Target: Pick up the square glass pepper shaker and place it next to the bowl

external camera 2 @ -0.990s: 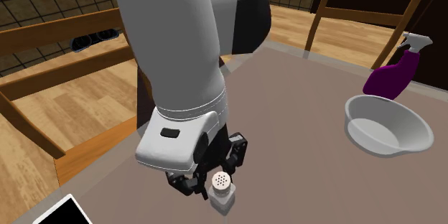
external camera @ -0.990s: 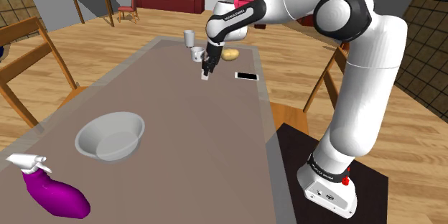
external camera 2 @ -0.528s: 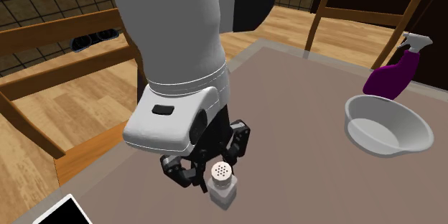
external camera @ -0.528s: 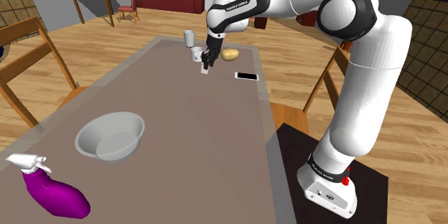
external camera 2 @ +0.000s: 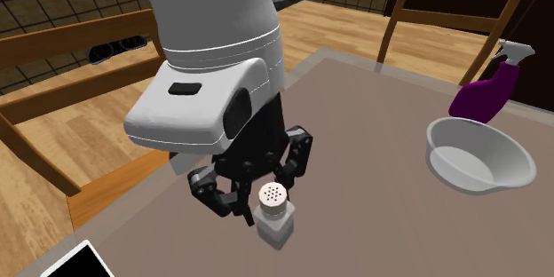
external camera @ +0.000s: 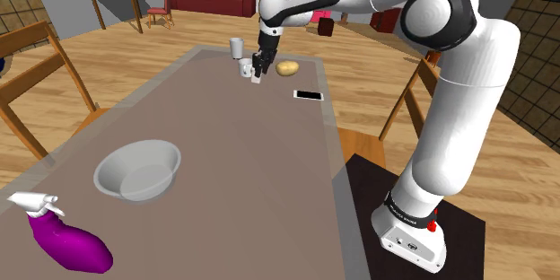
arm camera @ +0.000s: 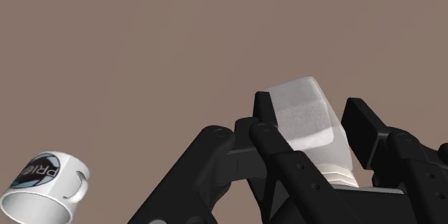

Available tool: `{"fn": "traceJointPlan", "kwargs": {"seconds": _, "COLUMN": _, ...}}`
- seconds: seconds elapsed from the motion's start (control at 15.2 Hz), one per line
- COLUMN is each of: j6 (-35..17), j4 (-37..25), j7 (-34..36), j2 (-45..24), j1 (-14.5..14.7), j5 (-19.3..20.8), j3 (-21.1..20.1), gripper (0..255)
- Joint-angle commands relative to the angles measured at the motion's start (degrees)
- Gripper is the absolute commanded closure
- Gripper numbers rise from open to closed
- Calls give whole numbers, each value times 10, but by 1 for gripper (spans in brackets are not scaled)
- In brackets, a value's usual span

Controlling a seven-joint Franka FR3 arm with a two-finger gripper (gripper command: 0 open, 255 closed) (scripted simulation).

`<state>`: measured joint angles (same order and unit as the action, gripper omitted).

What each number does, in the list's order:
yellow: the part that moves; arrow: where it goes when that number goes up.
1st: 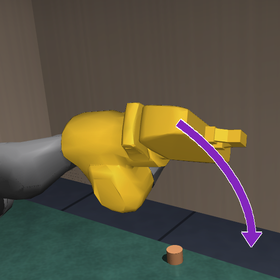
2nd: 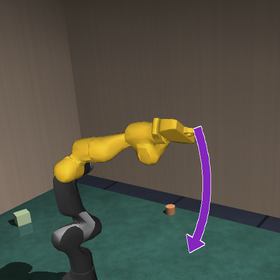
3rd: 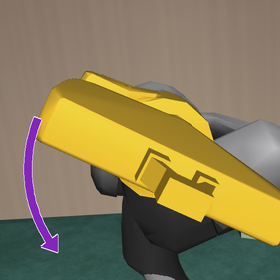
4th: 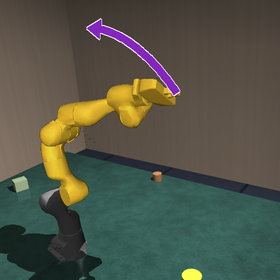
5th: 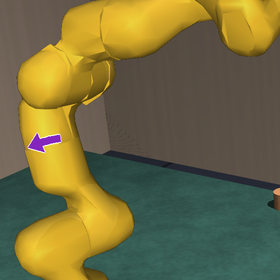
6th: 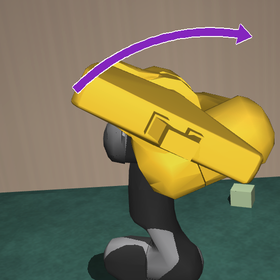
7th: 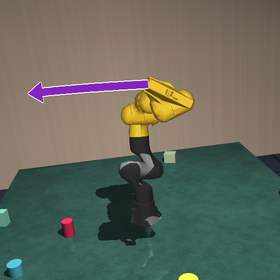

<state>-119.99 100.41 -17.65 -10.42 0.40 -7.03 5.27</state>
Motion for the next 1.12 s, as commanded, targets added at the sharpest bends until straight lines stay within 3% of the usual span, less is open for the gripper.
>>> {"fn": "traceJointPlan", "kwargs": {"seconds": 0.0, "j6": 15, "j4": -11, "j7": 2, "j2": 5, "j1": 0, "j5": 1, "j3": 0, "gripper": 255}}
{"fn": "traceJointPlan", "kwargs": {"seconds": 1.06, "j6": -19, "j4": 84, "j7": 210, "j2": 78, "j1": 109, "j5": 50, "j3": -81, "gripper": 255}}
